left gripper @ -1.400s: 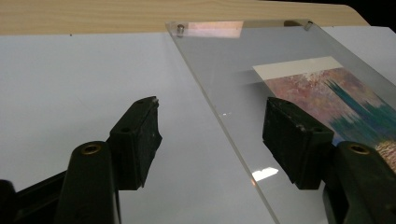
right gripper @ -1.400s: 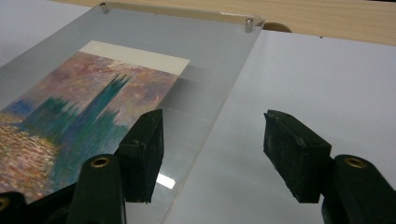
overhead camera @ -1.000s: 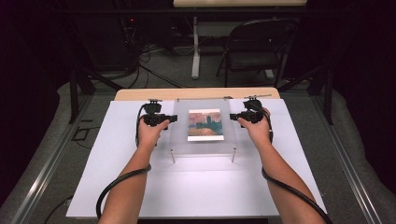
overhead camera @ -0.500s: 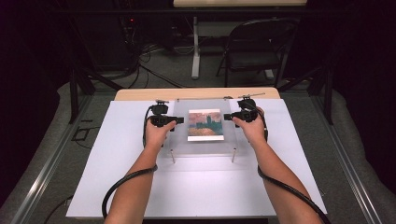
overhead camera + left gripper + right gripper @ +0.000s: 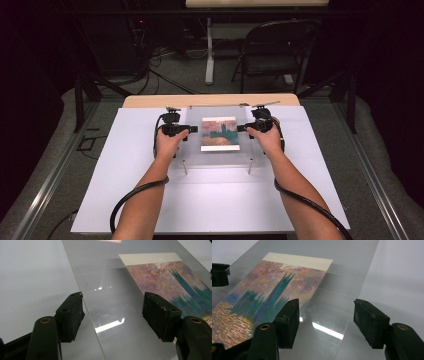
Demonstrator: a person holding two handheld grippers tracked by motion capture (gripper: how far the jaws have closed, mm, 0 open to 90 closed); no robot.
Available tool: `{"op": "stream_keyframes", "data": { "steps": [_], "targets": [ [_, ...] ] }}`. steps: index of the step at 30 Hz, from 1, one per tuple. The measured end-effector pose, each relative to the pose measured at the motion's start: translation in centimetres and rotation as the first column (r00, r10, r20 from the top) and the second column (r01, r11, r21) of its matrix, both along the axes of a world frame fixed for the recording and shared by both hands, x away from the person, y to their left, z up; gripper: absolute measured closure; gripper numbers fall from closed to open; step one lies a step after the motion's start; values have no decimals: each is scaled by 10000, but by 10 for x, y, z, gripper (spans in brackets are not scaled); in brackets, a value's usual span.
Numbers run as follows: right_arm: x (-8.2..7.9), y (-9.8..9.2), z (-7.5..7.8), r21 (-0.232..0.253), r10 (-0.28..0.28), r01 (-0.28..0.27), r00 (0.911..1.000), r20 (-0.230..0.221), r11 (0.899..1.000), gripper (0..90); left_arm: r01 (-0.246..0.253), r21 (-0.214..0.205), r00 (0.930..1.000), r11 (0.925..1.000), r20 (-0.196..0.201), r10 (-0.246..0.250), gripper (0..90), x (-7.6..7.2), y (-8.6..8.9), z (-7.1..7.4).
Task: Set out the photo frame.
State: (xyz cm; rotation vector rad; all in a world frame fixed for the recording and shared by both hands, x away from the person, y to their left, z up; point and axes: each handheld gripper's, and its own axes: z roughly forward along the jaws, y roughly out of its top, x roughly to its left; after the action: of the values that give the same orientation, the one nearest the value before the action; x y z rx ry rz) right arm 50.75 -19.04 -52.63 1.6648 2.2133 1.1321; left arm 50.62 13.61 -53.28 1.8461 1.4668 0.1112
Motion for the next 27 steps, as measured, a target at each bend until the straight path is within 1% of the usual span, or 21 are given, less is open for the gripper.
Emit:
{"op": "stream_keyframes", "data": {
  "steps": [3,7,10,15,17,19,20,21,24,27],
  "targets": [
    [1,-1,-2,138,-38,41,9998,-180,9999,353,7,-57,9999,10000,-124,-8,317,1,0,0],
    [2,-3,-4,470,-100,114,9995,-300,9988,348,-22,-77,9997,10000,-232,21,302,3,0,0],
    [3,-4,-5,539,-56,77,9992,-384,9985,337,-109,-235,9993,9997,-351,100,296,3,0,-1],
    [5,-5,-8,869,-170,226,9978,-644,9960,317,-59,-288,9991,9996,-420,47,293,2,1,-2],
    [5,-6,-8,980,-188,263,9968,-775,9948,316,-9,-456,9985,9990,-541,-15,288,2,2,-2],
    [5,-5,-9,1088,-197,281,9968,-776,9937,316,-10,-733,9972,9973,-750,-45,282,3,2,-4],
    [5,-5,-9,1078,-182,265,9969,-765,9938,313,-17,-794,9971,9968,-763,-44,275,3,1,-5],
    [5,-4,-9,1067,-184,264,9970,-750,9939,308,12,-708,9970,9975,-770,-66,267,3,1,-4],
    [6,-4,-9,987,-153,232,9966,-805,9948,303,-50,-703,9970,9975,-778,-5,262,4,-1,-4],
    [6,-3,-9,1039,-167,251,9966,-811,9943,301,-43,-624,9961,9980,-885,-12,262,5,-1,-3]
  ]
}}
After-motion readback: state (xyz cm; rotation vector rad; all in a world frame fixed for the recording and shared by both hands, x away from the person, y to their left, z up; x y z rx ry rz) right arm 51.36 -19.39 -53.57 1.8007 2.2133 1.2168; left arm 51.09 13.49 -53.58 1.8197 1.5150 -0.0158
